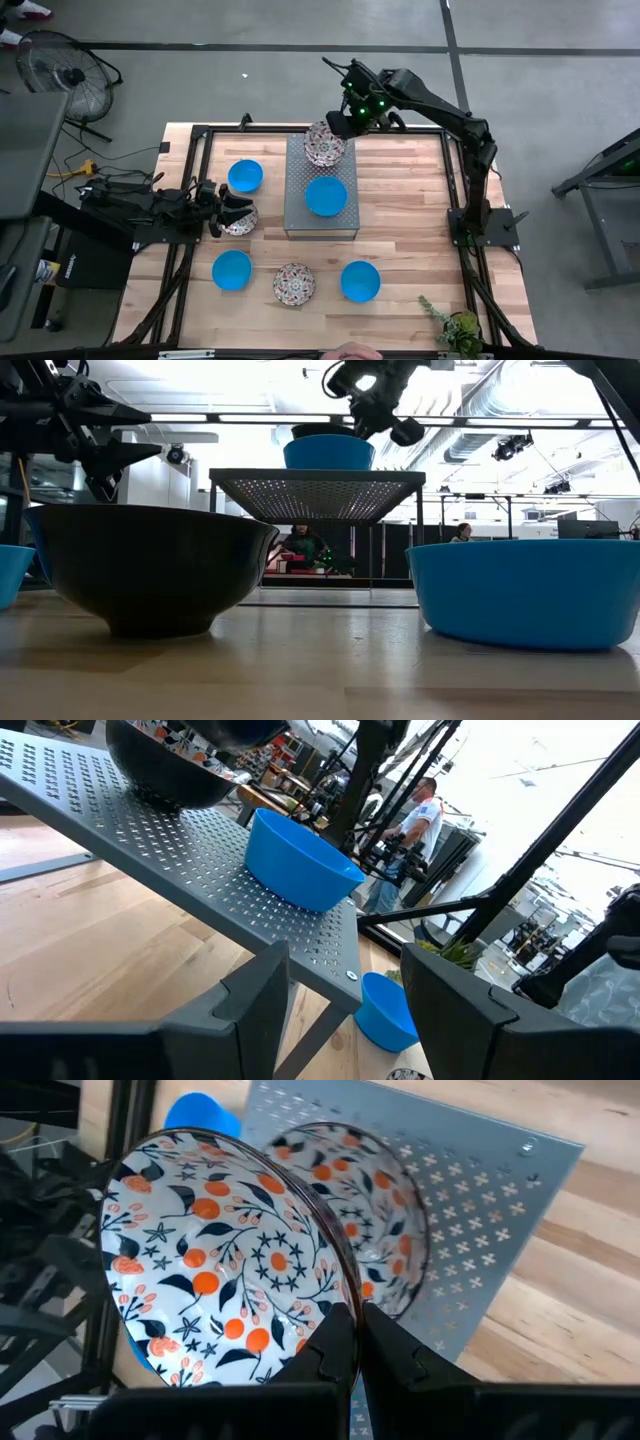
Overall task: Pick & Place Mini bowls
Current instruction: Stack the white patterned bowl on the white patterned bowl on the shelf
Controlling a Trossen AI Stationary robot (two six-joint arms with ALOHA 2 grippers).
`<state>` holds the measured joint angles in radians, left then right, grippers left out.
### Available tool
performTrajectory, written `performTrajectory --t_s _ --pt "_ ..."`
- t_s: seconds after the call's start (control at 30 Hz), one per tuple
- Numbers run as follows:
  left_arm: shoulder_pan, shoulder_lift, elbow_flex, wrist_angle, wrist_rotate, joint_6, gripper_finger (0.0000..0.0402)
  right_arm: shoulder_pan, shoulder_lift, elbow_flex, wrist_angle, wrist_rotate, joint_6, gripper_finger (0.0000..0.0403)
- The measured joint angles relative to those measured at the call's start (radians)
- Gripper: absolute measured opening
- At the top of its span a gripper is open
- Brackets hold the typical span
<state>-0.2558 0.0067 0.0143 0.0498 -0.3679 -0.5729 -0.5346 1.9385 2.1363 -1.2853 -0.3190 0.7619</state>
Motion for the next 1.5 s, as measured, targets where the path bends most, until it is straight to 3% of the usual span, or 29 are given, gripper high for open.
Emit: performTrajectory --t_s 0.5,1.5 --pt "0.000 0.000 0.000 0.000 0.000 0.000 0.0190 -0.009 0.001 -0.124 0.094 -0.008 0.049 0.0000" --pt "0.000 0.000 0.000 0.000 0.000 0.000 0.0190 -0.014 0.007 -0.125 0.101 0.049 0.106 0.0000"
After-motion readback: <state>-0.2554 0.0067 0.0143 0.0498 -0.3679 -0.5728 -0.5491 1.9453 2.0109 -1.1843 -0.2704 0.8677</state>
